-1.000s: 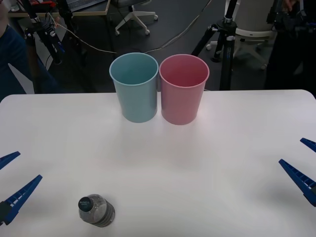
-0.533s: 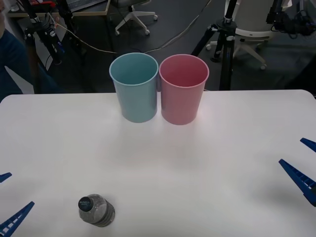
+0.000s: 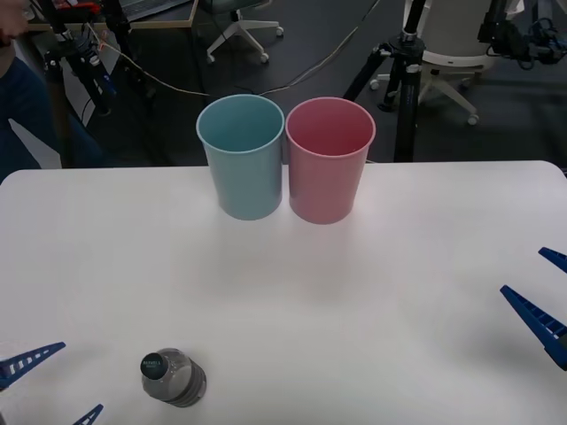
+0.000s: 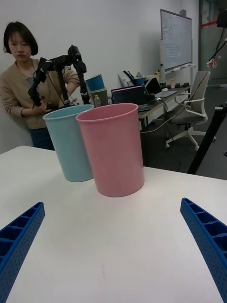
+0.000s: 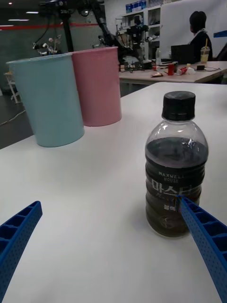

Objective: Grasp the object on the table and drop it into the matching bin: aluminum can to the light blue bin, PET bottle to the pink bin.

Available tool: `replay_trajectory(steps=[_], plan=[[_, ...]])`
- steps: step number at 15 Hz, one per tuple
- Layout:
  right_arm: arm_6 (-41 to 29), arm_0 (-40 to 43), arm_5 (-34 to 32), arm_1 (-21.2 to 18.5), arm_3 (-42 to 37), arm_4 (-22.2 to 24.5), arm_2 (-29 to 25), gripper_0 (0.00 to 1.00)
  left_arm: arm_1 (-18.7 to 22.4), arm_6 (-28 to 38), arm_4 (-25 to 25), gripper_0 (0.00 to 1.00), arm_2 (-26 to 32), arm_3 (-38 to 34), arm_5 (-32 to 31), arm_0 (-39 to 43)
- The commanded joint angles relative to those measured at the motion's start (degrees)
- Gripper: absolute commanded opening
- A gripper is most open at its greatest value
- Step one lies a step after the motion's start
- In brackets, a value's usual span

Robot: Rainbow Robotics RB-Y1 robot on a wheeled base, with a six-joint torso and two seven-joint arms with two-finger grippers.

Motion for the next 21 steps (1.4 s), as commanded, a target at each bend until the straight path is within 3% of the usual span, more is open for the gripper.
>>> replay_trajectory(steps=[1,21], plan=[[0.00,0.00,0.00,0.00,0.00,0.00,0.00,1.00,-0.02,-1.70,-0.03,1.00,-3.22,4.07,0.02,-3.28],[0.00,0.00,0.00,0.00,0.00,0.00,0.00,1.00,-0.72,-6.09,-0.38,1.00,-22.65,6.10,7.40,-13.48]])
